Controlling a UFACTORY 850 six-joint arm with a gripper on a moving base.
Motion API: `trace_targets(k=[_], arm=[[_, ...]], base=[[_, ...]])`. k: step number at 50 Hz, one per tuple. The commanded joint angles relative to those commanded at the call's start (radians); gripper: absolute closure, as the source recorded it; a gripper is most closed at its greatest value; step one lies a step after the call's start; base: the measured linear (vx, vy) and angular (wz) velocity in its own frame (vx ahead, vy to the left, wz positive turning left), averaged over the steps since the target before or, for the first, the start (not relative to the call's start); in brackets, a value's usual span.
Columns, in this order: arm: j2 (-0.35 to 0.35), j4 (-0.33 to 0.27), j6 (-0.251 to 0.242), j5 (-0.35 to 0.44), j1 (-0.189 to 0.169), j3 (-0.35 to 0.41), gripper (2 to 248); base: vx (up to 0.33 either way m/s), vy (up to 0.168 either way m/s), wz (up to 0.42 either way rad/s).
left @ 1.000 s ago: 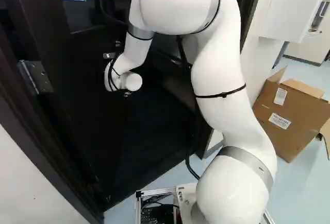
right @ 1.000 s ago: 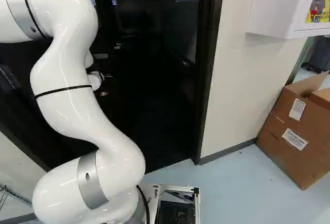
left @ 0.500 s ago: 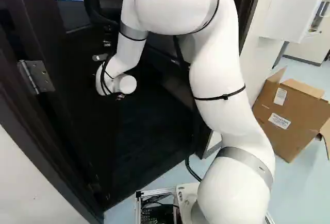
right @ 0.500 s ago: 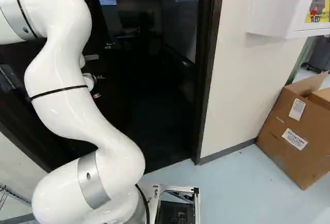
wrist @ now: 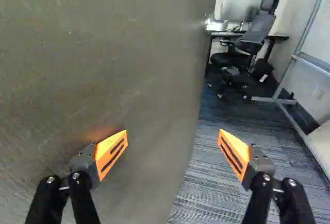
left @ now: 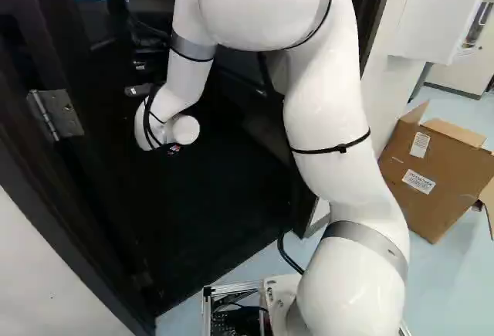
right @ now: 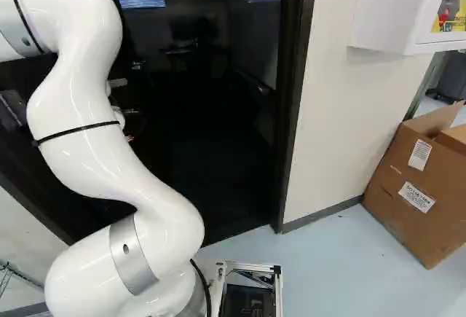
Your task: Open the door and move inside
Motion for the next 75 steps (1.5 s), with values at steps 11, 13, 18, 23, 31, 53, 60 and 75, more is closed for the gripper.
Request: trace_targets(k=[11,13,18,23,31,53,60,75], arm=[[0.000,-0.032,0.000,0.000,0.016,0.000,3],[0.000,-0.038,0.000,0.000,0.019,0.000,3],[-0.001,-0.053,0.000,0.000,0.026,-0.001,3],[-0.001,-0.067,0.000,0.000,0.032,-0.001,3],[-0.001,-0.086,0.000,0.000,0.041,-0.002,3],[0.000,-0.102,0.097,0.000,0.062,0.000,3],[0.000,-0.109,0.104,0.000,0.070,0.000,3],[-0.002,-0.113,0.105,0.000,0.085,-0.003,3]], base=[[0.000,0.000,0.000],[0.000,0.000,0.000],[0.000,0.000,0.000],[0.000,0.000,0.000],[0.000,0.000,0.000],[0.000,0.000,0.000],[0.000,0.000,0.000],[0.000,0.000,0.000]])
